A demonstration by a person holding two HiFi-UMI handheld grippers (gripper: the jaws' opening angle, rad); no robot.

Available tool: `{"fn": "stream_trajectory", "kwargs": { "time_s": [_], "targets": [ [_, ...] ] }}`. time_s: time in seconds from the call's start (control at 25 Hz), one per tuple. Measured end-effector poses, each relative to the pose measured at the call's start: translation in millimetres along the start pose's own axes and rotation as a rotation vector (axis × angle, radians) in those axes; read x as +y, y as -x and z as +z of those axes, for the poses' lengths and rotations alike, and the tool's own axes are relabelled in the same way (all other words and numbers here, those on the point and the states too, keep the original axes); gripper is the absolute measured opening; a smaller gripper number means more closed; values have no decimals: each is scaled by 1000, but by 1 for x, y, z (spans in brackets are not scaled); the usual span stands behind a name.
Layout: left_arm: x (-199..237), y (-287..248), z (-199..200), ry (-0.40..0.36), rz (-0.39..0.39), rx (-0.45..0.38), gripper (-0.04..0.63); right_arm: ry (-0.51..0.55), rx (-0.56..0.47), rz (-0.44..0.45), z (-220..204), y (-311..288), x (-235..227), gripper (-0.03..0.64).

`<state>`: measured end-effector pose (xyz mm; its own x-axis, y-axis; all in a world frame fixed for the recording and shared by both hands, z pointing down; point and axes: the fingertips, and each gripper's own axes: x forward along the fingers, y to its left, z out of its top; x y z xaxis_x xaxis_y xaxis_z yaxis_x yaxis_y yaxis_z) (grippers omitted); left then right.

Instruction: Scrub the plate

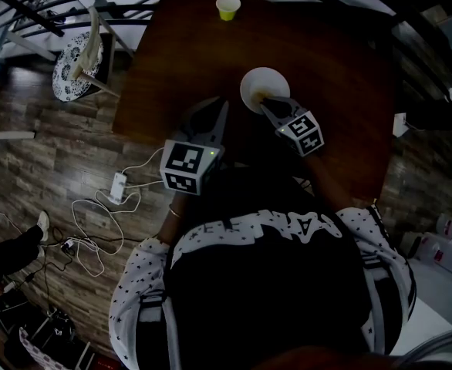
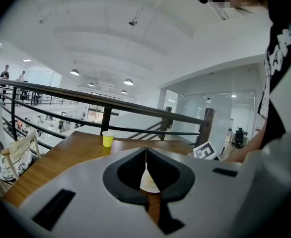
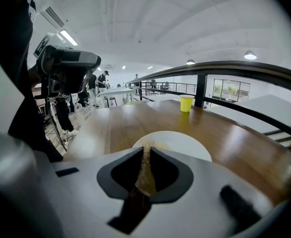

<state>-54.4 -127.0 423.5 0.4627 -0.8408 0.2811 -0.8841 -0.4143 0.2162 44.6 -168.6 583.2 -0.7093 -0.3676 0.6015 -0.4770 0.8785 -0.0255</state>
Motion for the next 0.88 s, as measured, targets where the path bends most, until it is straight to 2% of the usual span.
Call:
{"fn": "stream_trajectory", "kwargs": {
  "time_s": [0.88],
  "targets": [
    [-11,1,-6,-8,-41,14,15,-14,-30,12,1,8,21,49]
  ]
}}
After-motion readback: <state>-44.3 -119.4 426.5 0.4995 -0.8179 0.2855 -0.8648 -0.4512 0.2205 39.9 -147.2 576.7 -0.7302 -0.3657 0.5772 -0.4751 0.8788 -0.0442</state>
